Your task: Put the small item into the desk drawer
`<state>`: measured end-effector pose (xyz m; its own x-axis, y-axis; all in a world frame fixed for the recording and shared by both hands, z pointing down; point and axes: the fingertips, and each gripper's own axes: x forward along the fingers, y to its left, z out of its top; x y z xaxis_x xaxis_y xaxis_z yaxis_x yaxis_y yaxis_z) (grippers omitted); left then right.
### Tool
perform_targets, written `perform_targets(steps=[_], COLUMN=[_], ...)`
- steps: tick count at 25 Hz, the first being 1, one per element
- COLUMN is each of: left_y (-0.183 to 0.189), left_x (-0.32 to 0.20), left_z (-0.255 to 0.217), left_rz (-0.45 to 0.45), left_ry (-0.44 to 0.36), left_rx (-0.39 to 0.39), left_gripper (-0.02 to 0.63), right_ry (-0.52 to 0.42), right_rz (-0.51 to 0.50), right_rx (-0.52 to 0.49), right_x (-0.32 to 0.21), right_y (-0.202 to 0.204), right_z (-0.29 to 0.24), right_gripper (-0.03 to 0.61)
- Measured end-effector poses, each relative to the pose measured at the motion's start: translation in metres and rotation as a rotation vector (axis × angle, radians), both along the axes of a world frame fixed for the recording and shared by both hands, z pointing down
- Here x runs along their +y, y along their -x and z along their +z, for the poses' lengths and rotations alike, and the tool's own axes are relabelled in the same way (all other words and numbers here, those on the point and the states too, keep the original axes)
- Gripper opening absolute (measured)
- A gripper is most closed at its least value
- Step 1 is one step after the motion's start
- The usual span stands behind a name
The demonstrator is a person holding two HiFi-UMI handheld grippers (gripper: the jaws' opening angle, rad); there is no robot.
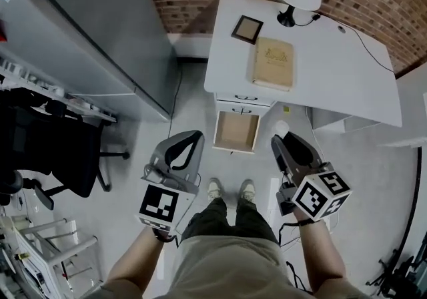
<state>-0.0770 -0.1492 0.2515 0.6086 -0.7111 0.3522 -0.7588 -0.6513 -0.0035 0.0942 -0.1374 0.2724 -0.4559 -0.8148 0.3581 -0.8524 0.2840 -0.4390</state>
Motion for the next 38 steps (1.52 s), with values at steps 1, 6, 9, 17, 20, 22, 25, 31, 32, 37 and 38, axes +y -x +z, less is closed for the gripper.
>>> perform_targets(steps=[1, 6, 9, 17, 20, 22, 25, 31, 32, 37, 38], left_y=[-0.003, -0.016, -0.024, -0.023, -0.022, -0.024, -0.024, -0.028, -0.027, -0.03, -0.032], left_x=[-0.004, -0.022, -0.031, -0.058, -0.067, -0.071, -0.076, -0.078, -0.079, -0.079, -0.08], left_z=[0.012, 0.081, 0.124, 0.261, 0.312, 0.344, 0.394, 0.506, 0.525, 0.619, 0.637], left_rz=[-0.001, 0.012, -0.029, -0.042, -0.056, -0.048, -0.031, -0.01, -0.008, 0.0, 0.003], left_ry=[0.006, 0.023, 0.083, 0.125, 0.153, 0.157, 0.163, 0.216, 0.225, 0.287, 0.308], left_rx=[-0.003, -0.016, 0.025, -0.036, -0.034, -0.045, -0.06, -0.061, -0.064, -0.055, -0.047], left_gripper=[0.003, 0.002, 0.002, 0.002, 0.003, 0.003, 0.003, 0.003, 0.003, 0.003, 0.002], right_ry=[0.015, 0.097, 0.133, 0.276, 0.315, 0.339, 0.379, 0.439, 0.447, 0.511, 0.529], right_rz=[0.001, -0.002, -0.016, -0.04, -0.051, -0.055, -0.062, -0.092, -0.099, -0.095, -0.088], right_rx=[0.0, 0.011, 0.025, 0.054, 0.076, 0.083, 0.083, 0.143, 0.152, 0.176, 0.172], right_x=[-0.006, -0.036, -0.051, -0.069, -0.073, -0.074, -0.076, -0.078, -0.079, -0.082, -0.083], right_y=[-0.003, -0.013, -0.013, -0.008, -0.004, -0.003, -0.001, -0.008, -0.007, -0.009, -0.01], right_z=[0.015, 0.099, 0.151, 0.31, 0.369, 0.407, 0.468, 0.588, 0.609, 0.714, 0.736], right_gripper=[0.117, 0.117, 0.118, 0.118, 0.118, 0.12, 0.12, 0.12, 0.12, 0.12, 0.12])
